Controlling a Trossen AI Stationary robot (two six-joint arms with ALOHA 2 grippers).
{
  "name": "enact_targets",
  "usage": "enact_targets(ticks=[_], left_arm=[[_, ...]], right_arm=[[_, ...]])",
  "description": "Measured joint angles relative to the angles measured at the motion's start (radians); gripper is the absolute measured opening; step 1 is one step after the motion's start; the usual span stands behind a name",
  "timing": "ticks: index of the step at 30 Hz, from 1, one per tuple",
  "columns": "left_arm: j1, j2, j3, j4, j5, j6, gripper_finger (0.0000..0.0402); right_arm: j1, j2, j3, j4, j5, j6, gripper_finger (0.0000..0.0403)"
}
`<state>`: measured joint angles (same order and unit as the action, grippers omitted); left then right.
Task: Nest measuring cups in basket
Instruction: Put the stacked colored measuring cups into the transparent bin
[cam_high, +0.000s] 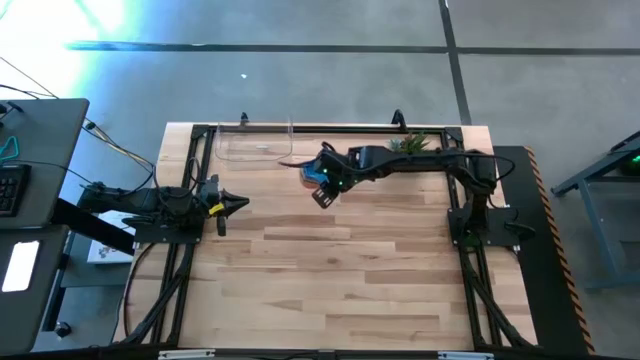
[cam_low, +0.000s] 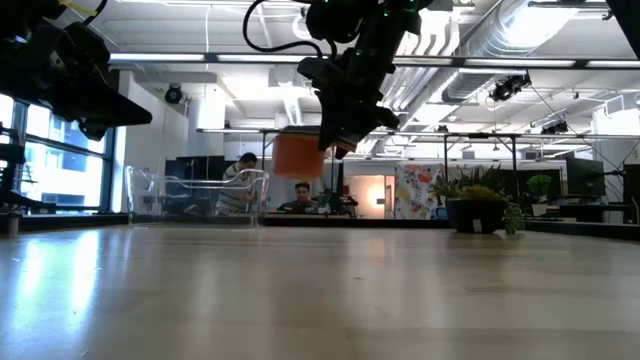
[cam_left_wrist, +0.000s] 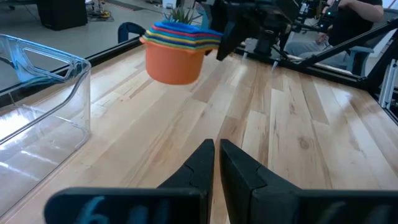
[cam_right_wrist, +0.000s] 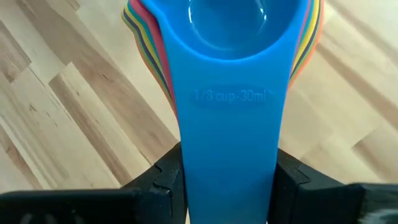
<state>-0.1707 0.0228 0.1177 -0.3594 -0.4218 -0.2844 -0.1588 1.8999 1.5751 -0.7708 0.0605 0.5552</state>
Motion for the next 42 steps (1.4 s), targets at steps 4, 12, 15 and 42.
enact_targets(ticks=[4, 12, 15, 42], left_arm=[[0.000, 0.000, 0.000, 0.000, 0.000, 0.000, 0.0017], [0.000, 0.000, 0.000, 0.000, 0.000, 0.000, 0.0017], [0.000, 0.000, 0.000, 0.000, 0.000, 0.000, 0.0017], [0.000, 0.000, 0.000, 0.000, 0.000, 0.000, 0.0017]], right_arm=[[-0.016, 0.000, 0.019, -0.008, 0.000, -0.045, 0.0128], [-0.049, 0.000, 0.073, -0.029, 0.000, -0.145, 0.0128], [-0.061, 0.000, 0.097, -0.037, 0.000, -0.178, 0.0128], [0.043, 0.147, 0.314, -0.108, -0.012, -0.285, 0.0128]])
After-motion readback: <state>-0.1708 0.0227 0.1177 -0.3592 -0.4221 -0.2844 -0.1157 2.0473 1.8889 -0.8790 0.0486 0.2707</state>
